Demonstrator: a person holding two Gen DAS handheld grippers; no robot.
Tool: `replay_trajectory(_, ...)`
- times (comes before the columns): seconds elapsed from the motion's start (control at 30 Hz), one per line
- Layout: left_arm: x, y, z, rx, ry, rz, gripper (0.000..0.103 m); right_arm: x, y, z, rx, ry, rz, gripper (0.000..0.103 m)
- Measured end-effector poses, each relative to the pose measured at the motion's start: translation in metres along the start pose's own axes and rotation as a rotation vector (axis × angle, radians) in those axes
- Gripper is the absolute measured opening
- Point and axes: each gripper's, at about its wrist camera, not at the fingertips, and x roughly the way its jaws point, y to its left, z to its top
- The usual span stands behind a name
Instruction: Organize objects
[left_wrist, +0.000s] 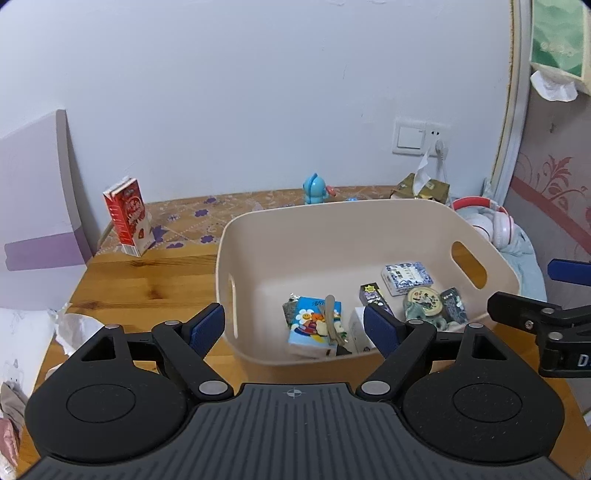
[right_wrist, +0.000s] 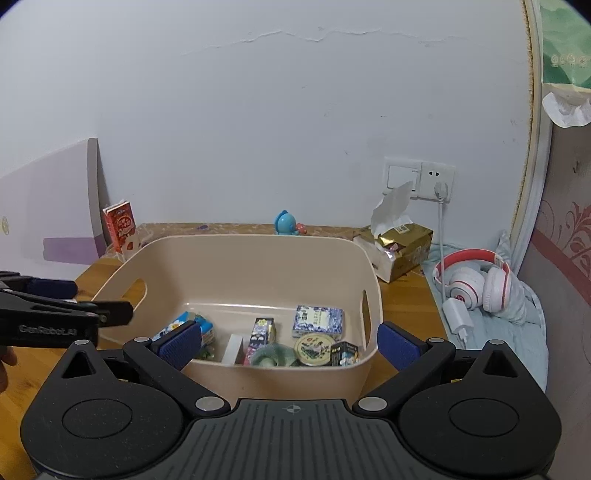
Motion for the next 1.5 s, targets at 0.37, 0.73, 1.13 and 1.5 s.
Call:
replay_trajectory(0.37, -0.042, 0.011, -0.018, -0.023, -0.024, -0.012, 0.084, -0.038, 0.005, -0.018, 0.024, -0.049, -0.003, 0.103)
replay_trajectory(0.73, -0.084, 0.004, -0.044, -0.009, -0.039, -0.037, 0.084, -0.076, 0.012, -0.036, 0.055, -0.072, 0.018, 0.103)
replay_trajectory(1.13, -0.132, 0.0, -0.078, -0.029, -0.054, -0.045, 0.086, -0.115, 0.031, -0.049, 0.017, -0.091, 0.015, 0.103)
replay_trajectory(1.5, -0.17, 0.002, -0.092, -0.03, -0.078, -0.038, 0.087, -0.139, 0.04, -0.062, -0.001, -0.064, -0.015, 0.103)
